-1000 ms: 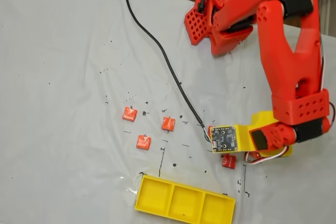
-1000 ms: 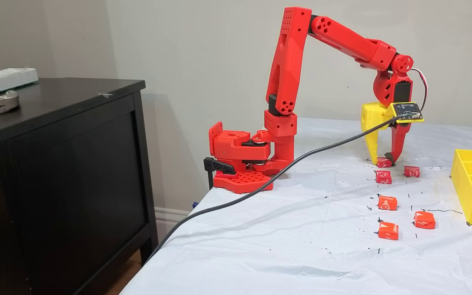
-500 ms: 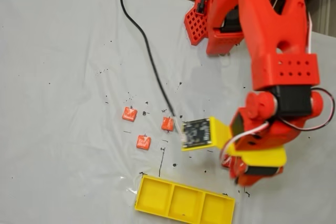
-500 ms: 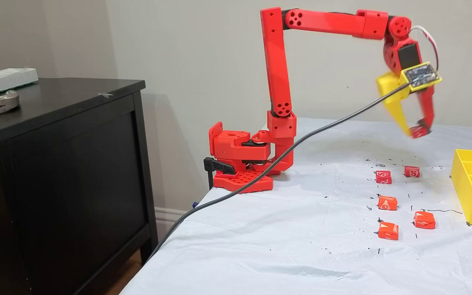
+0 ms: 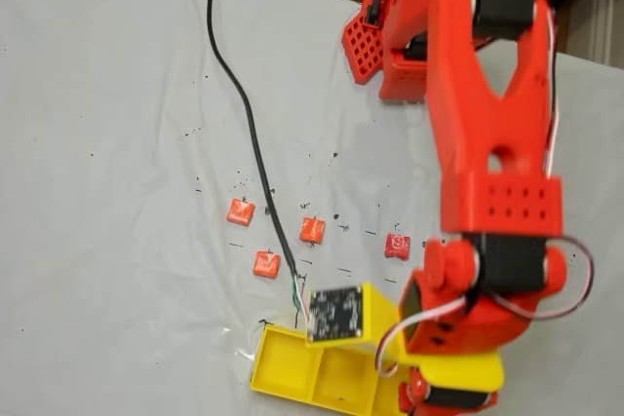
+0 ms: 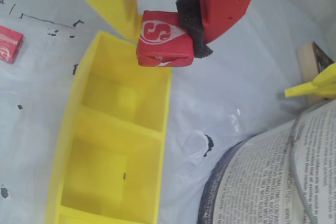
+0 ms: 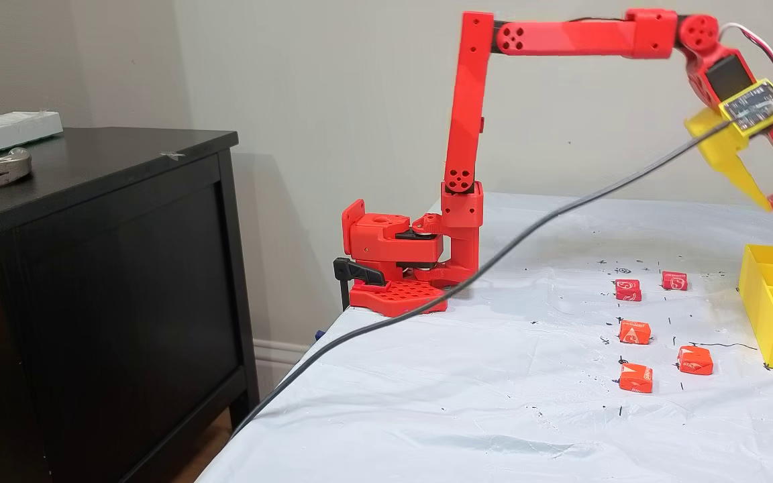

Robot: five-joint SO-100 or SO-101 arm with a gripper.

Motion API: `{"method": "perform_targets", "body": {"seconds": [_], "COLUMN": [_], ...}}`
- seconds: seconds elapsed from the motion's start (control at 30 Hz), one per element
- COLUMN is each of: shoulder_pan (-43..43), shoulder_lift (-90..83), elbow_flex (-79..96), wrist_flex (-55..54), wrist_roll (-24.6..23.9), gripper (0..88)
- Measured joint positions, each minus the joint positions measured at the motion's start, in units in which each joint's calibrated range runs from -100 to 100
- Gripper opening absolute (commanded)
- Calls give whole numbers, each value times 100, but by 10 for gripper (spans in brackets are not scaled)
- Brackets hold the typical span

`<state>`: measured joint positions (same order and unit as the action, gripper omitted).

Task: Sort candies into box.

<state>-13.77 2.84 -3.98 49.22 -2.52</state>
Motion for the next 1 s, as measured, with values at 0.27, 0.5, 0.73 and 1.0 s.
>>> {"method": "perform_targets", "body": {"seconds": [0.27,0.5,0.73,1.0], "shoulder_pan": [-16,-106,-106,-106], "shoulder_lift": [764,772,1298,1366], "elbow_flex": [-648,-691,-1558,-1891], "wrist_flex": [338,549,1138,1484], "wrist_roll": [0,0,0,0], "gripper": [1,2,416,438]}}
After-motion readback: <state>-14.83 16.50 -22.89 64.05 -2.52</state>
